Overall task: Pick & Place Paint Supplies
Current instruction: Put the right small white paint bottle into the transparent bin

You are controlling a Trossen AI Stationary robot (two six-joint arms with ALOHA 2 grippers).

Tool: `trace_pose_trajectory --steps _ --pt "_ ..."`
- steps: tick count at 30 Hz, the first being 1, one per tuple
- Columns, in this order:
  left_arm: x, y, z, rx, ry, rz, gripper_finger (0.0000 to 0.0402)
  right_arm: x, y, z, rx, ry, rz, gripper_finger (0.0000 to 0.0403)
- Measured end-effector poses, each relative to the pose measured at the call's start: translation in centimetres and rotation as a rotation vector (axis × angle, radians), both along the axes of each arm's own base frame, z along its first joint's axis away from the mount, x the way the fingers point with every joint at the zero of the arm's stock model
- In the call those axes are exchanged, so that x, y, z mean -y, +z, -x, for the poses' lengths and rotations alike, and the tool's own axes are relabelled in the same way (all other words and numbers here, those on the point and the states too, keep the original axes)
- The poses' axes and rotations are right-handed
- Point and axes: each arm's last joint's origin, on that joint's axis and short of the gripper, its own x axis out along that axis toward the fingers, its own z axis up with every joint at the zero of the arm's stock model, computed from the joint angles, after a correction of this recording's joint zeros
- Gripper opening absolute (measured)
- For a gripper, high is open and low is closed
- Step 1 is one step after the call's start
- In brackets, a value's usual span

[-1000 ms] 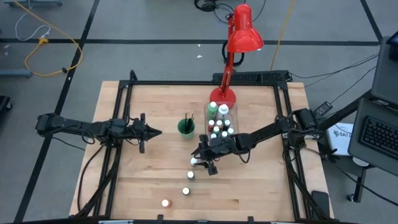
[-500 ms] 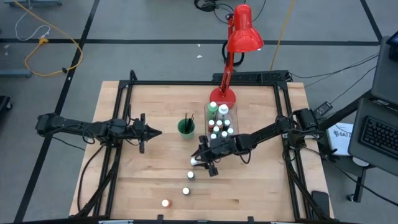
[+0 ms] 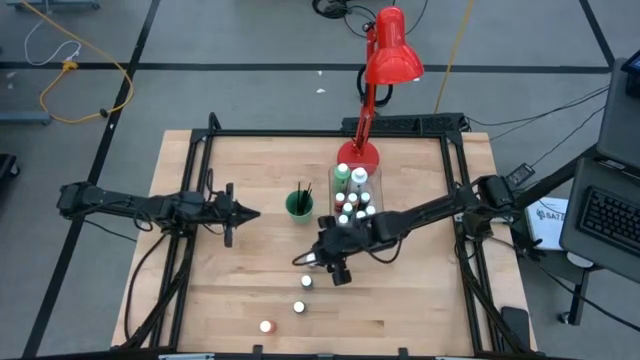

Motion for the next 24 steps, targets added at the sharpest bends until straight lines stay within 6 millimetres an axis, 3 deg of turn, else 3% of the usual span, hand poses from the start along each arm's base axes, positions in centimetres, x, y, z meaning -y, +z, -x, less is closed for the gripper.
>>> trace_pose_trajectory --steps 6,12,18,24 --pt "0.0 -0.4 0.1 -0.038 0.001 0.005 0.001 -0.3 0.0 1.5 -0.138 -0.054 0.023 0.0192" --pt "0.0 -0.4 0.1 -0.04 0.001 0.007 0.001 -0.4 -0.6 1.7 -0.141 -0.071 0.043 0.0192" --pt "0.0 -0.3 0.1 -0.032 0.0 0.007 0.001 1.0 -1.9 1.9 -0.135 -0.121 0.07 0.0192" --pt "0.0 -0.2 0.1 -0.026 0.001 0.007 0.001 0.9 -2.0 1.7 -0.106 -0.109 0.064 0.0192"
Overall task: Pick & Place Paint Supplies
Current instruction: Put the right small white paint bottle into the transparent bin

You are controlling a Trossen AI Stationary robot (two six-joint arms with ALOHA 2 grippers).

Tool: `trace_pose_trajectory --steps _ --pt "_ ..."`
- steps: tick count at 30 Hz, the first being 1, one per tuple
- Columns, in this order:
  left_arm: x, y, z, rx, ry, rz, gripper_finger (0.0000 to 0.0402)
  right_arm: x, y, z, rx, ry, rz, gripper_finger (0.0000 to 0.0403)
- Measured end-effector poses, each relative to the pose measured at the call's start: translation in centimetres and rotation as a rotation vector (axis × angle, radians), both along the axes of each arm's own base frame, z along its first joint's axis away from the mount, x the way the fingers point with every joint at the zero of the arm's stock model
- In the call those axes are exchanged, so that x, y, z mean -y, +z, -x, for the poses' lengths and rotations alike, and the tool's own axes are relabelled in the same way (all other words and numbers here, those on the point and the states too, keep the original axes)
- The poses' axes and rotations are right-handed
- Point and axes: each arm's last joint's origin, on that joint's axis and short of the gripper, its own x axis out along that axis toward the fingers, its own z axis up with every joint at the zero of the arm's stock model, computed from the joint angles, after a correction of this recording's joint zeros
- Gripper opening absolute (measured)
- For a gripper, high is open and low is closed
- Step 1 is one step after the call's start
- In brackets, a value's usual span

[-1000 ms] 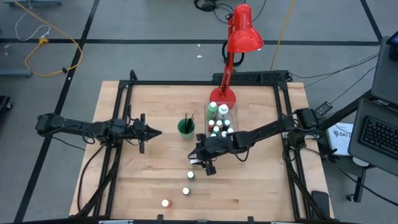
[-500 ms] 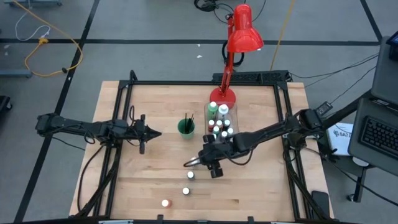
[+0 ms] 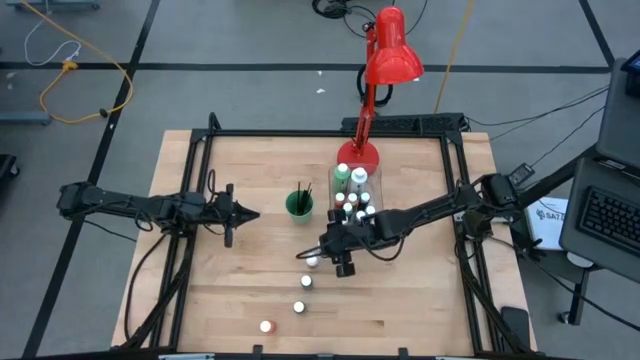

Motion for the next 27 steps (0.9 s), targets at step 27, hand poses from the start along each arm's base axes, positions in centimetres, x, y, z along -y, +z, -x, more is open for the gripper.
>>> trace_pose_trajectory --steps 27 --pt "0.0 0.0 0.0 -0.002 -0.001 -0.002 0.001 -1.5 -0.4 0.4 0.022 -0.036 -0.029 0.0192"
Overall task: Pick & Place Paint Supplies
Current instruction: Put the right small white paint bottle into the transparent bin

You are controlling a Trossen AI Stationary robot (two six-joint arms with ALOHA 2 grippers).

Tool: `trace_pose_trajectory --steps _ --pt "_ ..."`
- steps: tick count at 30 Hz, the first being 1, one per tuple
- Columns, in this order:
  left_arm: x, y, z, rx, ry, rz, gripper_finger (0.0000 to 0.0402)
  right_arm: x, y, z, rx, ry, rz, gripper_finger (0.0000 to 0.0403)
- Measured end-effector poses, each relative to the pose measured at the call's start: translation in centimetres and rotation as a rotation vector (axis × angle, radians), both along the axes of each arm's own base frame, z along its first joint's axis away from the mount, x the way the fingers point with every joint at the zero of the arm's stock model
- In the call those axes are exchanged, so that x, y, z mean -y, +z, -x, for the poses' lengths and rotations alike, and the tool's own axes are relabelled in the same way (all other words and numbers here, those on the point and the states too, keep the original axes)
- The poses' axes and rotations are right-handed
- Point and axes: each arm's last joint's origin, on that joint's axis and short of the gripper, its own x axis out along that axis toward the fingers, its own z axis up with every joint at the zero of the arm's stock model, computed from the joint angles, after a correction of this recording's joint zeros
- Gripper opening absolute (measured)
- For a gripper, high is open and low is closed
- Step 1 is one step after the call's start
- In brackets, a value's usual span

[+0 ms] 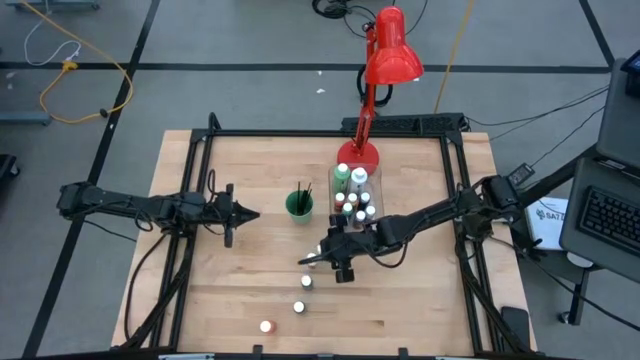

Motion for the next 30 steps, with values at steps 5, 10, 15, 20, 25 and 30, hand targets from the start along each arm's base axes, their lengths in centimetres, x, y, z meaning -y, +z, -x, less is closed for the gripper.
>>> trace_pose_trajectory --steps 5,10,15,20,25,30 --pt "0.0 0.0 0.0 0.0 0.0 -0.001 0.001 0.2 -0.3 0.1 -0.008 -0.021 -0.011 0.0192" --pt "0.0 0.0 0.0 0.002 -0.001 -0.001 0.001 -0.3 -0.1 0.5 -0.015 -0.006 -0.01 0.0192" --pt "0.0 0.1 0.0 0.005 0.0 -0.002 0.001 -0.7 0.2 1.3 -0.04 -0.022 0.026 0.0192" --pt "0.0 0.2 -0.1 0.024 0.001 -0.001 0.001 -0.8 0.2 1.2 -0.032 -0.015 0.026 0.0192" --pt "0.0 0.3 -0.1 0.029 0.0 -0.005 0.001 -0.8 0.3 1.2 -0.027 -0.005 0.032 0.0192" --pt "0.0 0.3 -0.1 0.028 -0.002 -0.015 0.001 -1.0 0.4 1.0 0.005 0.05 0.067 0.0192"
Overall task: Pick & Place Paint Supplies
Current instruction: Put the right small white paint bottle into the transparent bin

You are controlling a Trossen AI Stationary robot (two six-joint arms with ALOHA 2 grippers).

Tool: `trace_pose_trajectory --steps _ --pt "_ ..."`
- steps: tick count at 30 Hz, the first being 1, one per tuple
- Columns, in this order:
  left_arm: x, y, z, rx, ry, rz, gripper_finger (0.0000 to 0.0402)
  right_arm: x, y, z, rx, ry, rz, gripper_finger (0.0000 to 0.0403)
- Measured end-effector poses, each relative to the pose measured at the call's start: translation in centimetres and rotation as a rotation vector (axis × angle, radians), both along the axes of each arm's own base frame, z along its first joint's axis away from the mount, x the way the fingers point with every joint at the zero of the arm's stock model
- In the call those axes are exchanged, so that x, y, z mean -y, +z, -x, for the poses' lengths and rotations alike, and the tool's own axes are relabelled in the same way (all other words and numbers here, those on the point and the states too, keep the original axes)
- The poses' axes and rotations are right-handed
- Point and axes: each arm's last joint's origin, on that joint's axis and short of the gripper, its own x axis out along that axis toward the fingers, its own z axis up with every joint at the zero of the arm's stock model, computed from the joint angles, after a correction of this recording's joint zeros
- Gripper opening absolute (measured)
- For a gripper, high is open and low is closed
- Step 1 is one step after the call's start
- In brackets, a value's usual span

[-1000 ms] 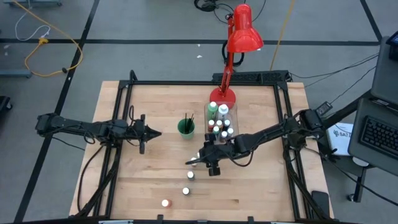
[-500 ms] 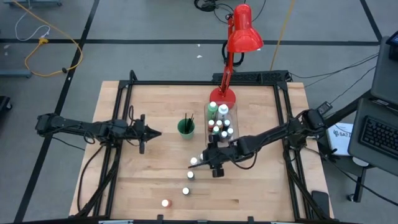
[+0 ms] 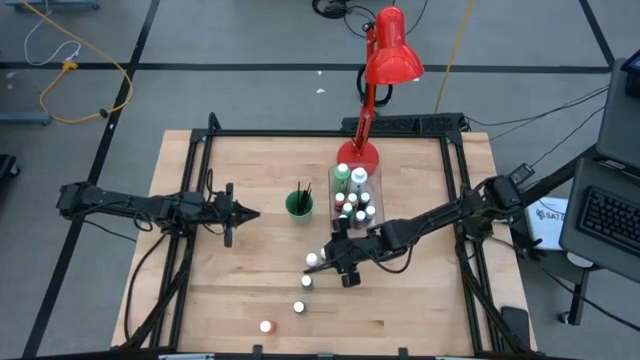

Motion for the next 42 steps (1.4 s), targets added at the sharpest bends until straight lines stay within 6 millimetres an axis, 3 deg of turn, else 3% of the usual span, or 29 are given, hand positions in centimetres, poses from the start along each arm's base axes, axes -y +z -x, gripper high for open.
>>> trace_pose_trajectory --steps 19,28,37,42 --pt "0.0 0.0 0.0 -0.003 -0.003 -0.016 0.001 -0.9 0.7 -0.3 0.089 0.095 0.047 0.0192" --pt "0.0 -0.1 0.0 -0.008 -0.004 -0.017 0.001 0.4 1.6 0.1 0.061 0.085 -0.009 0.0197" --pt "0.0 -0.3 0.1 -0.028 -0.004 -0.018 0.001 2.3 -1.2 0.5 0.103 0.072 -0.082 0.021" --pt "0.0 -0.2 0.1 -0.028 -0.006 -0.029 0.001 2.5 -1.6 0.5 0.134 0.092 -0.115 0.0208"
